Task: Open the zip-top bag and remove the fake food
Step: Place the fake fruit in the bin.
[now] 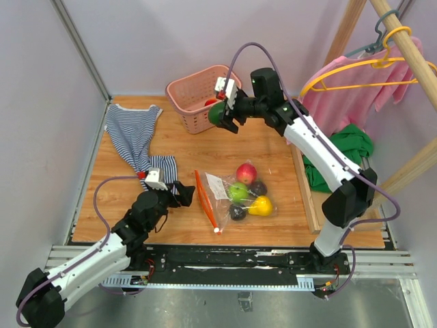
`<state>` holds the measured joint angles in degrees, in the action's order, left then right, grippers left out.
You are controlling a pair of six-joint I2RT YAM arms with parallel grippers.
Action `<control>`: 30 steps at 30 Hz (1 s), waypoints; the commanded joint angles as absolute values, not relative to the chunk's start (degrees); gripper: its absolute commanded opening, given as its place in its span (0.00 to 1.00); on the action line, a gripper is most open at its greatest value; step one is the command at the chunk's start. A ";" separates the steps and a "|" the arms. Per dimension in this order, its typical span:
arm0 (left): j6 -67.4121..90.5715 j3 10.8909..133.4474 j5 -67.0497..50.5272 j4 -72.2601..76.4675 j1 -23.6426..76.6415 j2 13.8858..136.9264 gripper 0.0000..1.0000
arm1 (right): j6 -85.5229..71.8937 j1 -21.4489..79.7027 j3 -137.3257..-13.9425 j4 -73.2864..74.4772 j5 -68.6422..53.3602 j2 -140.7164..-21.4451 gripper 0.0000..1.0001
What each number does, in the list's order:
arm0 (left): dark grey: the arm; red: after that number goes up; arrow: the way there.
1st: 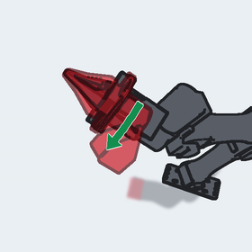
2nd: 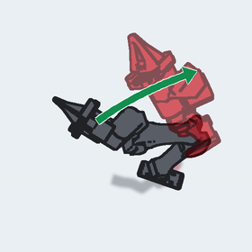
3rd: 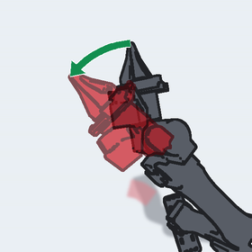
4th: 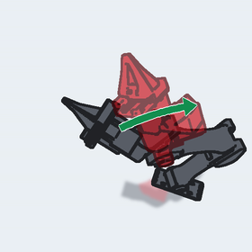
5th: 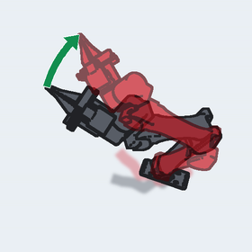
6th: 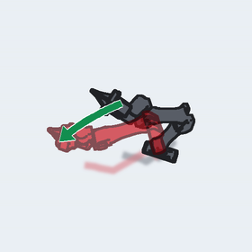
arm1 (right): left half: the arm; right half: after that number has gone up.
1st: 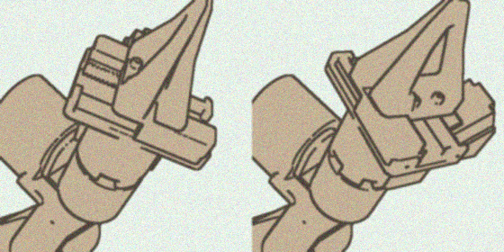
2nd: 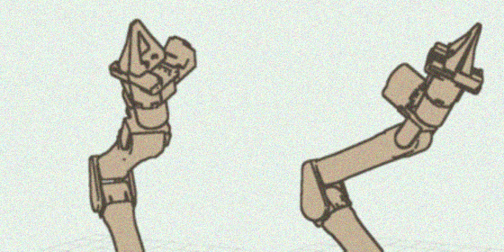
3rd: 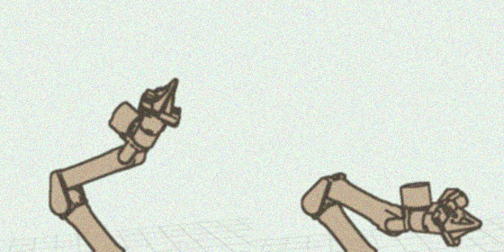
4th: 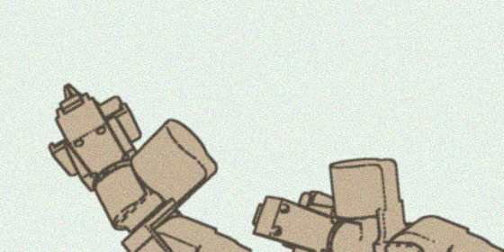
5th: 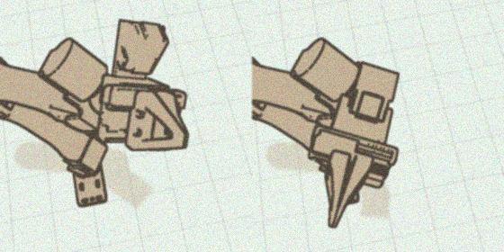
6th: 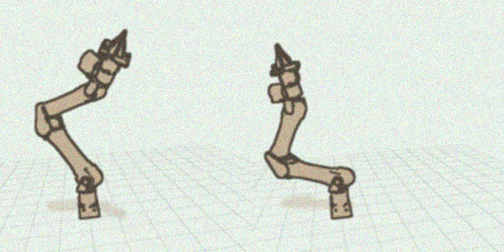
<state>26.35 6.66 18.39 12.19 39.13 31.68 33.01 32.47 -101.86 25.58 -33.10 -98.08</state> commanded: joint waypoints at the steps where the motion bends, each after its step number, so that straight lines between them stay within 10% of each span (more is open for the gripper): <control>1: 25.80 6.92 19.42 15.60 39.29 33.48 0.99 | 32.68 32.42 -108.33 24.69 -28.16 -102.14 0.33; 30: 25.31 7.25 18.55 16.67 39.29 35.31 0.99 | 24.06 36.38 -121.05 -3.10 4.99 -125.05 0.43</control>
